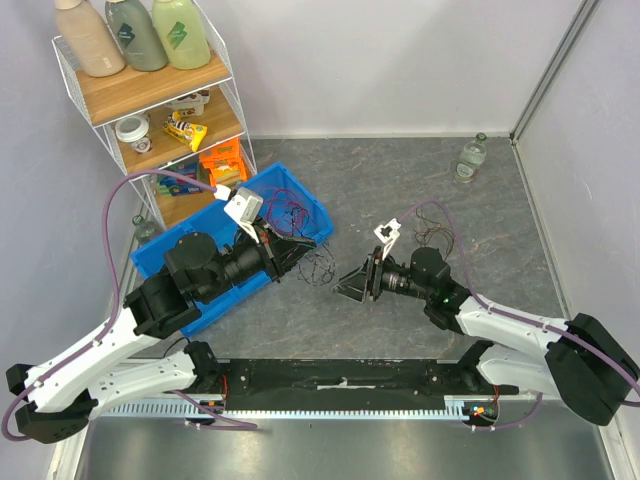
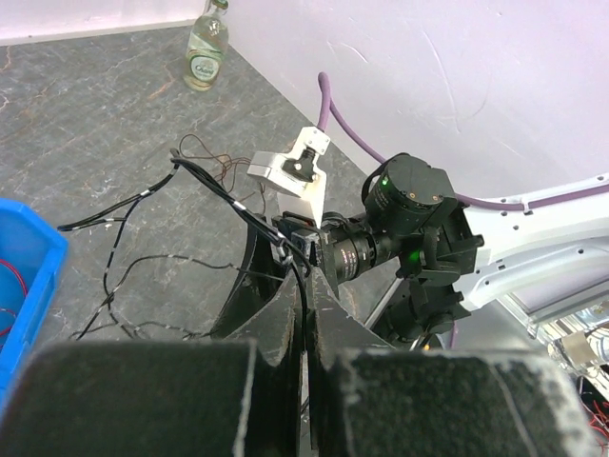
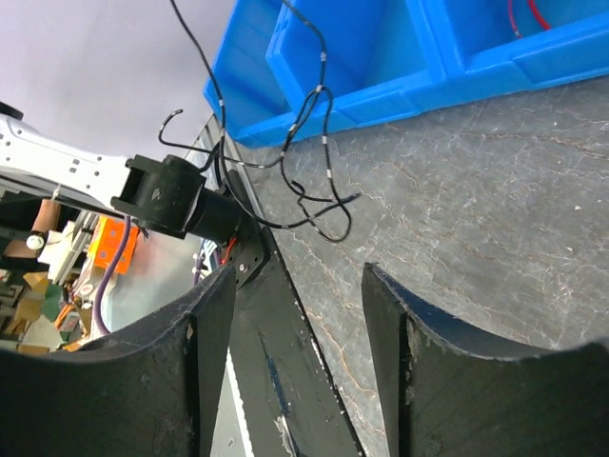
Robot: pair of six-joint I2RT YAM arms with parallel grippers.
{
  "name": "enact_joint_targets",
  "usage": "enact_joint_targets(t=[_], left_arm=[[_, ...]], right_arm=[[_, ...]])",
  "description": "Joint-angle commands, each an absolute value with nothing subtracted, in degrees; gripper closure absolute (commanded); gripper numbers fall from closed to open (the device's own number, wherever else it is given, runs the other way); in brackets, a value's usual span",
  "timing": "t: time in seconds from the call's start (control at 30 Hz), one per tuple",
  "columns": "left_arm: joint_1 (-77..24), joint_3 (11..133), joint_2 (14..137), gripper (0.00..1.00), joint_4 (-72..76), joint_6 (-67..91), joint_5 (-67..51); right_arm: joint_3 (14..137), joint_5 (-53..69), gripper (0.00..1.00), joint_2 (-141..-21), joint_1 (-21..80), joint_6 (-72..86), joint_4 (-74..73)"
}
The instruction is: Untangle the cables
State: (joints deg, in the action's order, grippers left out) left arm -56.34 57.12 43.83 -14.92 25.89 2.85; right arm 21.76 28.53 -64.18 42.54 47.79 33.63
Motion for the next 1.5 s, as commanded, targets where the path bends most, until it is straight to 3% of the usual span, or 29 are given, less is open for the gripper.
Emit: enact_joint_targets(t=[0.0,0.27,1.47], left_arm=[[-56.16,57.13,43.42,0.98,-12.22,27.51,1.85],[-56.25,57.13,43.42,0.99,-11.87,27.60,1.58],[-56.16,56.78,43.59,0.98,-10.90,28.65,0.26]], right_arm=[[20.83,25.23,0.39,-64.24,42.71,48.16,38.92],[20.83,28.12,0.47,-72.76,44.82,53.70,50.44],[22.24,24.35,0.57,-83.05,48.34,60.12,62.23]])
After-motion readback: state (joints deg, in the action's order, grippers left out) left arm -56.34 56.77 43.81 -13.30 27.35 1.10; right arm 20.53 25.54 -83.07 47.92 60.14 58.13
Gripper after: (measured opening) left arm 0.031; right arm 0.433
